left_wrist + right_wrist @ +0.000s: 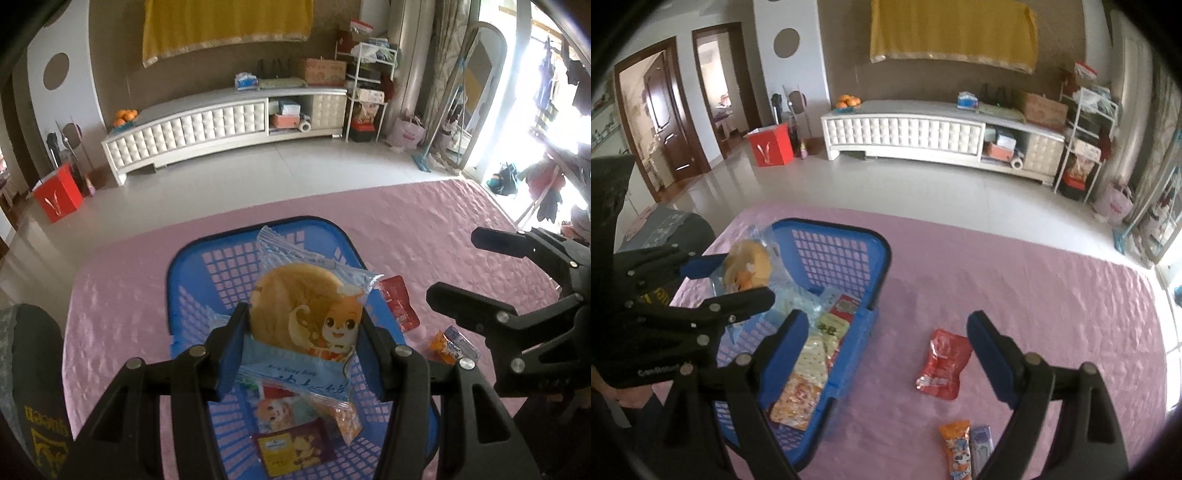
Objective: Organize snacks
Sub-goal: 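Open the right gripper over the basket while the left drops the cake pack in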
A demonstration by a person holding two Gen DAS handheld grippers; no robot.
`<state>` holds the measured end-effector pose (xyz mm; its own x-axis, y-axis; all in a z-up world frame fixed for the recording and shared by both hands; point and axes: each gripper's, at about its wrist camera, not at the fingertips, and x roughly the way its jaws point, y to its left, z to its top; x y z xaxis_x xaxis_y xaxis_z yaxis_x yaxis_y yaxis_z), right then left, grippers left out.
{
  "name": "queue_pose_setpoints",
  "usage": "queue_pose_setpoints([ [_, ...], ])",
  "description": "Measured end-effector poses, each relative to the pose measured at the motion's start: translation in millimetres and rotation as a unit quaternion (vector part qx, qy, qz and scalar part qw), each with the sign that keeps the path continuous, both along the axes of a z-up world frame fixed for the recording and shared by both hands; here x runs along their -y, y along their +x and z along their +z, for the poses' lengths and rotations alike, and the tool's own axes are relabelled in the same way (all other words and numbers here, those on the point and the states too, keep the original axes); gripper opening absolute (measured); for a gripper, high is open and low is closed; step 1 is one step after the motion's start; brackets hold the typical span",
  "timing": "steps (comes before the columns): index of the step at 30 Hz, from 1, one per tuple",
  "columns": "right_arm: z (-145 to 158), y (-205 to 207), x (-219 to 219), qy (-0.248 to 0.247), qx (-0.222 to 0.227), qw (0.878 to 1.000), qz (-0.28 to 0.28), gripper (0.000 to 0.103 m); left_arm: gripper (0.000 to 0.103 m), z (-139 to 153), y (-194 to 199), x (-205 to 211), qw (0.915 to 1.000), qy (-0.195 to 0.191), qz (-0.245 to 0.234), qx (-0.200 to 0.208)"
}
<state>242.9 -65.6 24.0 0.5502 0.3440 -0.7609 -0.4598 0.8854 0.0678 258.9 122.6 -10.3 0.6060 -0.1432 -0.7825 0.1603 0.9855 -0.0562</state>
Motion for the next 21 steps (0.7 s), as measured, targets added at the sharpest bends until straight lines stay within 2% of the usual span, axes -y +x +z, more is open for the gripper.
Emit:
queue_pose_setpoints([
  [9,-13,13,14,0.007,-0.013,1.0,-0.023,0.09,0.054,-15,30,15,0.9995,0.006,-0.01,-0.029],
  [11,-13,13,18,0.007,-0.009,0.999,-0.035,0.09,0.07,-11,31,17,0.9998,0.008,-0.009,-0.016],
  [12,-12,13,22,0.012,-0.005,0.999,-0.038,0.09,0.073,-8,31,18,0.9999,0.011,-0.01,-0.006],
  [21,-3,2,35,0.025,-0.005,0.999,-0.038,0.09,0.074,9,15,26,0.9996,0.006,-0.018,0.018],
])
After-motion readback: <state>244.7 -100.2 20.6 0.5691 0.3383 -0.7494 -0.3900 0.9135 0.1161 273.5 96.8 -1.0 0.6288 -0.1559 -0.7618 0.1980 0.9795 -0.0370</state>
